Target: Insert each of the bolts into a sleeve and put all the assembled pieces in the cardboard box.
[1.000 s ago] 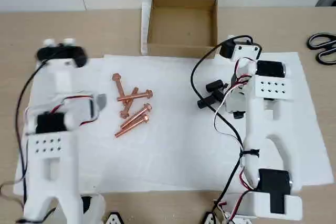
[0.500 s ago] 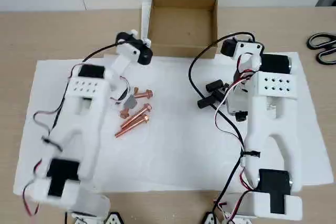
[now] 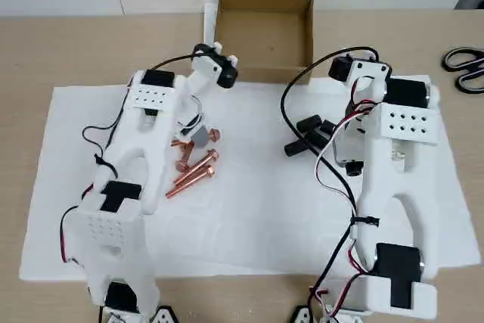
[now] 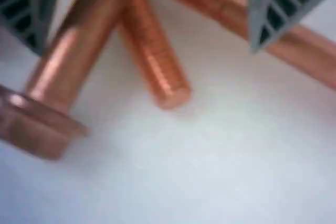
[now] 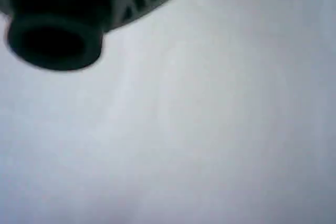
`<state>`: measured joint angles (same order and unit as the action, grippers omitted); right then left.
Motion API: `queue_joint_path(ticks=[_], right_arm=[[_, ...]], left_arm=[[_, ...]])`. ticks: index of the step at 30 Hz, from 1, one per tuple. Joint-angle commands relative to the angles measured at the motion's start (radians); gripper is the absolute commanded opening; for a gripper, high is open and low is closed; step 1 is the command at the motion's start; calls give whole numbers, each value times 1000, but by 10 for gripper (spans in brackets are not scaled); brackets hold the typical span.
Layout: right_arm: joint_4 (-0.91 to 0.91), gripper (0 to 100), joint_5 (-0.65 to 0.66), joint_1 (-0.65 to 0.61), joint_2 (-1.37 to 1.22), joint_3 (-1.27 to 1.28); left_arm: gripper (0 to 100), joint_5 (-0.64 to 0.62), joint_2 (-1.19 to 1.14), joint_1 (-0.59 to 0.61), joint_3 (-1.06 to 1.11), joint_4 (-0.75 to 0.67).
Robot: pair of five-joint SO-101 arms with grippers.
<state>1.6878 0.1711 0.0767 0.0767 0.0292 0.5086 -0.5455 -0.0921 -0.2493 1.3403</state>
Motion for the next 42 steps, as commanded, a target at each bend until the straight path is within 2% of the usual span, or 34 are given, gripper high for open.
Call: queue_joint_path(ticks=[1, 6, 17, 22, 27, 36, 39, 42], right_arm=[[16, 4, -6, 4, 53, -52], [15, 4, -6, 4, 53, -52], [13, 4, -8, 2, 47, -52], [13, 4, -8, 2, 47, -52], [13, 4, -8, 2, 47, -52], [12, 4, -8, 2, 47, -52], [8, 4, -9, 2, 47, -52], [7, 4, -9, 1, 47, -52]], left_arm=[[167, 3, 3, -17, -38, 14], [86, 3, -3, -18, -38, 14], [17, -26, 3, -20, -36, 15], [14, -32, 5, -32, -36, 21], [14, -52, 38, -77, -104, 121], [14, -183, 236, -89, -206, 296], [14, -226, 321, -60, -203, 364], [14, -255, 381, 26, -189, 388]])
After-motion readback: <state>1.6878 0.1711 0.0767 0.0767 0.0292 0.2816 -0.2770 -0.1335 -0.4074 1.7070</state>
